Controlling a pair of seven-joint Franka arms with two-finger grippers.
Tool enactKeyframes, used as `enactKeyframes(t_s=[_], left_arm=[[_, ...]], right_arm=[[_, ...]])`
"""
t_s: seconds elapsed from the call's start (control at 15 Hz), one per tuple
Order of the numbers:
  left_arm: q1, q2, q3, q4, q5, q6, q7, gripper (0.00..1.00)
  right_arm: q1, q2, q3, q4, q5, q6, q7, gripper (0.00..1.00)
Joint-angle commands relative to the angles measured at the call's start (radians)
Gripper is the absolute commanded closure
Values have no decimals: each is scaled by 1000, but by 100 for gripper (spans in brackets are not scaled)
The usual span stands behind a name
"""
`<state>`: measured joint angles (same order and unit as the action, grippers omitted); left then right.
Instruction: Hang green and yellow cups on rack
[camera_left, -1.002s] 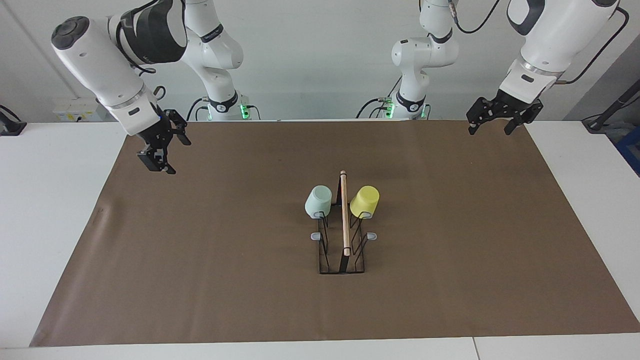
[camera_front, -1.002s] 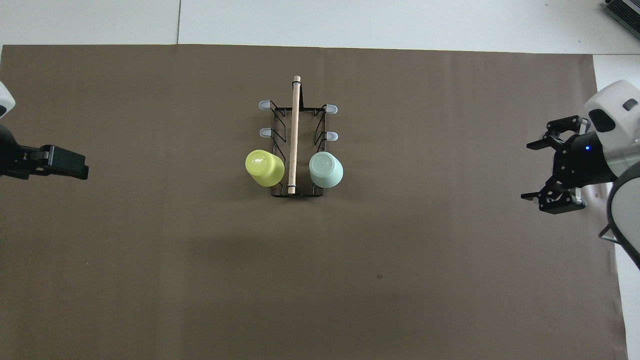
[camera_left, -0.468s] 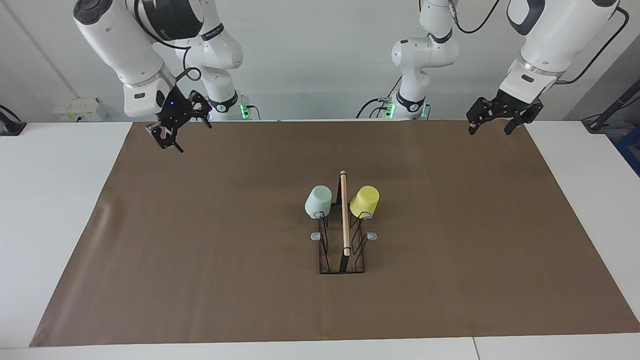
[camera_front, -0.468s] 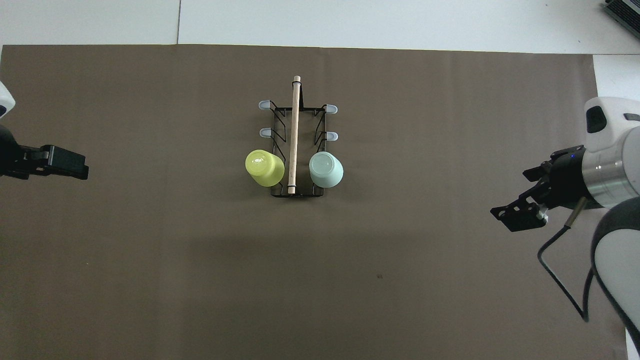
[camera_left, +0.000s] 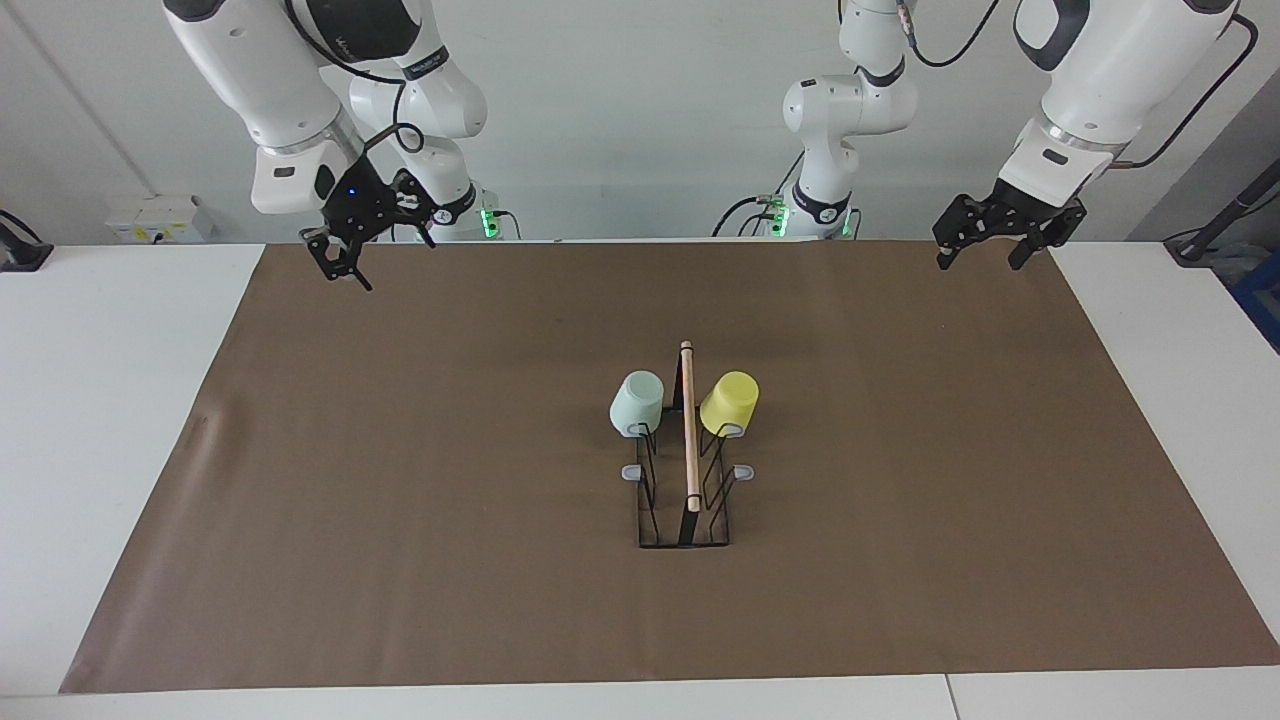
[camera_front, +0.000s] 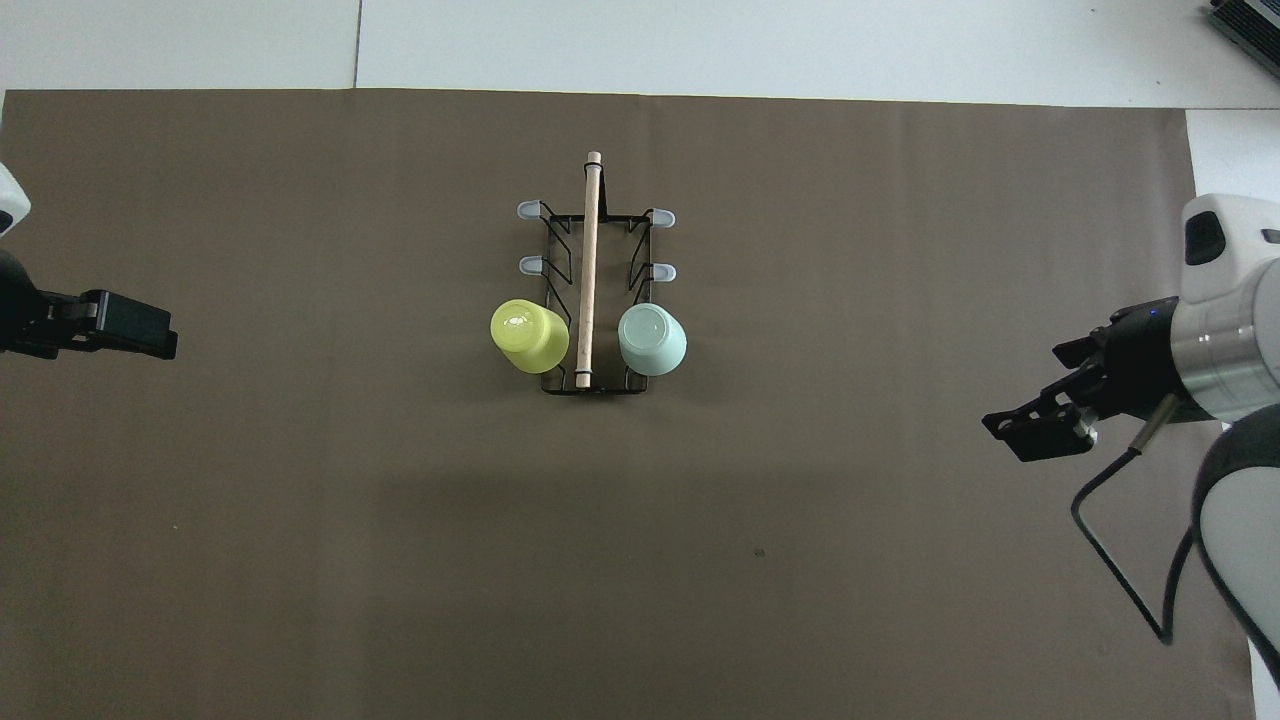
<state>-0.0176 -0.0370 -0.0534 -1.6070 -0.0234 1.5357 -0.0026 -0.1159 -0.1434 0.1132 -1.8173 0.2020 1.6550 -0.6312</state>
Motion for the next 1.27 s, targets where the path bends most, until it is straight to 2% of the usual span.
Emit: enactKeyframes(t_s=[0.0, 0.2, 0.27, 0.53, 1.2], left_arm=[[10, -6, -5, 2, -13, -16, 0, 0], [10, -6, -5, 4, -13, -6, -2, 0], [10, -6, -5, 4, -13, -6, 0, 0], [1, -24, -3, 15, -12, -32, 4, 0], [7, -43, -5, 4, -13, -35, 1, 0]], right_arm=[[111, 31, -115, 44, -36, -8, 63, 0], [117, 114, -104, 206, -82, -78, 310, 0], [122, 122, -96, 231, -110, -81, 373, 0], [185, 123, -121, 242, -133, -81, 467, 0], [183, 119, -135, 242, -133, -89, 516, 0]])
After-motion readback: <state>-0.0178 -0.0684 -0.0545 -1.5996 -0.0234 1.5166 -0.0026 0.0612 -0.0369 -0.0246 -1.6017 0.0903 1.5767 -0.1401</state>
